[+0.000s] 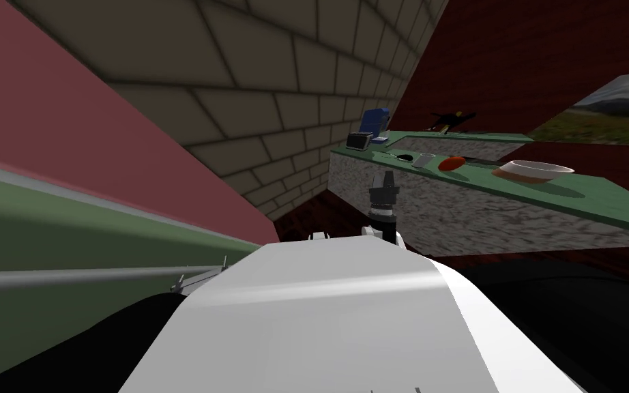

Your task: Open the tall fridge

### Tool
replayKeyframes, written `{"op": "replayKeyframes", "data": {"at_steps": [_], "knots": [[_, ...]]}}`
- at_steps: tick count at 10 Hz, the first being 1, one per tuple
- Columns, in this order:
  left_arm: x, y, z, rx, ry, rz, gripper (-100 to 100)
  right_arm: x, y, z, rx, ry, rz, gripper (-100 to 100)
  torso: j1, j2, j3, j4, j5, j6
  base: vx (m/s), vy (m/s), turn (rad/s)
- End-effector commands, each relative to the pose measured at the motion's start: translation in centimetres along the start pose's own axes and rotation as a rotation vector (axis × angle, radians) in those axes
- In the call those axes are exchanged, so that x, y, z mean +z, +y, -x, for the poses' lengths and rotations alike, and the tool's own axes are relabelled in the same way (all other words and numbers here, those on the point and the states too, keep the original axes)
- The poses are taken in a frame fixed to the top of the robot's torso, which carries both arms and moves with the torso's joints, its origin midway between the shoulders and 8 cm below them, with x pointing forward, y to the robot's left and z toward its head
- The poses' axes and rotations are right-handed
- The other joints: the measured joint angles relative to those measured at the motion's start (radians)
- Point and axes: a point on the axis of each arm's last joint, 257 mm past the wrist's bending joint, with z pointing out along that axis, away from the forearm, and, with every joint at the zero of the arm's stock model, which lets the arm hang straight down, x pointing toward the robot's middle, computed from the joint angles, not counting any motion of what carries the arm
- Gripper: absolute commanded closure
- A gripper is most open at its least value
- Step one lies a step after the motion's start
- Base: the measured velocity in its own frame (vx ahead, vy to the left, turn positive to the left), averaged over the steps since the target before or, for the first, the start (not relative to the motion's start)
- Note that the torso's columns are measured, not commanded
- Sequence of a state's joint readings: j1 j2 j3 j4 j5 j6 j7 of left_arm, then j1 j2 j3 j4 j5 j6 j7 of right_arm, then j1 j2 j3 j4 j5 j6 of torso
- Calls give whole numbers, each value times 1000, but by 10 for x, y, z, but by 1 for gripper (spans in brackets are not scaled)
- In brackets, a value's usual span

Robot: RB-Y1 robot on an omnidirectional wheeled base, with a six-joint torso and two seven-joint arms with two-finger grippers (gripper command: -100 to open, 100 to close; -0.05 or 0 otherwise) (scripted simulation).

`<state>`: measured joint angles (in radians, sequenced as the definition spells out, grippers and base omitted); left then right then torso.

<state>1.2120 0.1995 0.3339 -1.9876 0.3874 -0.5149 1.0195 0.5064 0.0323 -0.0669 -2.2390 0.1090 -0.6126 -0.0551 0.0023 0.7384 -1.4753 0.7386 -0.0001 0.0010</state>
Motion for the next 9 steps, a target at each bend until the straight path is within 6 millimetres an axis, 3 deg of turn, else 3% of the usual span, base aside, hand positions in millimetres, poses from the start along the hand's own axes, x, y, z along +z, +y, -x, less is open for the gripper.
{"op": "replayKeyframes", "data": {"at_steps": [1,5,9], "knots": [[-1,1,1,-2,-5,3,100,0,0,0,0,0,0,0,3,-2,-3,-1,0,2,-3,2,28],[2,15,-20,10,63,56,100,0,0,0,1,0,1,0,-1,6,4,0,1,-3,-236,12,-78],[1,37,-47,17,151,136,100,0,0,0,1,0,1,0,6,5,1,0,-1,-5,-401,2,-100]]}}
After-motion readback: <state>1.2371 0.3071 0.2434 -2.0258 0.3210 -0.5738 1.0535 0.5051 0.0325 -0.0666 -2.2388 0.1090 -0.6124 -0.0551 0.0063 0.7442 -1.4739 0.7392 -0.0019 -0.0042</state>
